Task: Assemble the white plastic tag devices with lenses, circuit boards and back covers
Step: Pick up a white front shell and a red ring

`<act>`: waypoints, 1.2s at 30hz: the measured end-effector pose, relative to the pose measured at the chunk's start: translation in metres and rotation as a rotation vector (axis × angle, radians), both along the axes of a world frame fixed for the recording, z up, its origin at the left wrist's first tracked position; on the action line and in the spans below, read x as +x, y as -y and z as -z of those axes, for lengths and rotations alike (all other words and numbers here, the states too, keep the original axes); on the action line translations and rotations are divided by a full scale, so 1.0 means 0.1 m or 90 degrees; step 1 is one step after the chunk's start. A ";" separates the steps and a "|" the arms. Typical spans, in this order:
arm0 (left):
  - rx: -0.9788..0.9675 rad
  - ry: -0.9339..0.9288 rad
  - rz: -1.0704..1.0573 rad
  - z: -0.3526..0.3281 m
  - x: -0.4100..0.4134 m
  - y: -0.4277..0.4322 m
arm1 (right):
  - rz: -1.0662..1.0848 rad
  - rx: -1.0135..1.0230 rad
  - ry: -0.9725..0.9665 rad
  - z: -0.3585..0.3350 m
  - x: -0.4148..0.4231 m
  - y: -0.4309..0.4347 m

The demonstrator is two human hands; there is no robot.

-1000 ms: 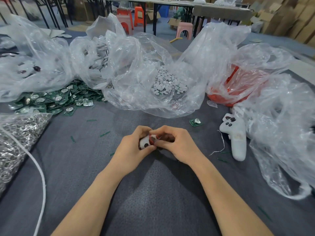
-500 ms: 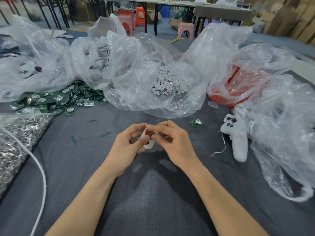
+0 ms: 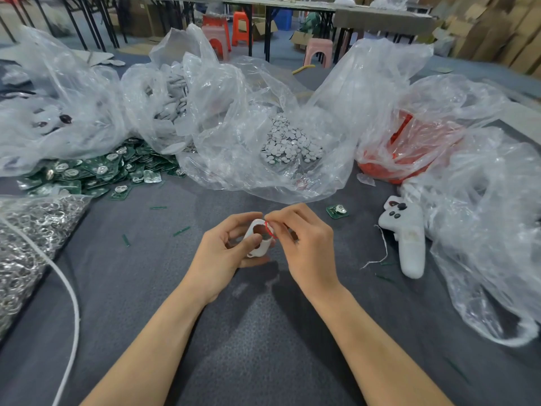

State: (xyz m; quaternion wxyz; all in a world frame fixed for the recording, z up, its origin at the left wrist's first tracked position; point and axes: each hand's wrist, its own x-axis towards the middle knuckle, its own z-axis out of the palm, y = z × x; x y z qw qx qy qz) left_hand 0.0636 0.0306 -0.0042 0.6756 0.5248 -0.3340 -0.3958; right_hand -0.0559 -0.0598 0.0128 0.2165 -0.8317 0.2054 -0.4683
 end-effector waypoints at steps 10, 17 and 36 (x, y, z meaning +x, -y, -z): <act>0.008 -0.009 -0.022 0.05 0.02 0.01 | -0.077 0.030 -0.075 -0.03 0.02 -0.04; -0.009 -0.028 -0.054 0.06 0.00 0.03 | -0.092 0.054 -0.135 -0.05 0.00 -0.01; -0.017 -0.069 -0.007 0.05 0.04 0.02 | -0.058 0.058 -0.076 -0.03 0.03 -0.02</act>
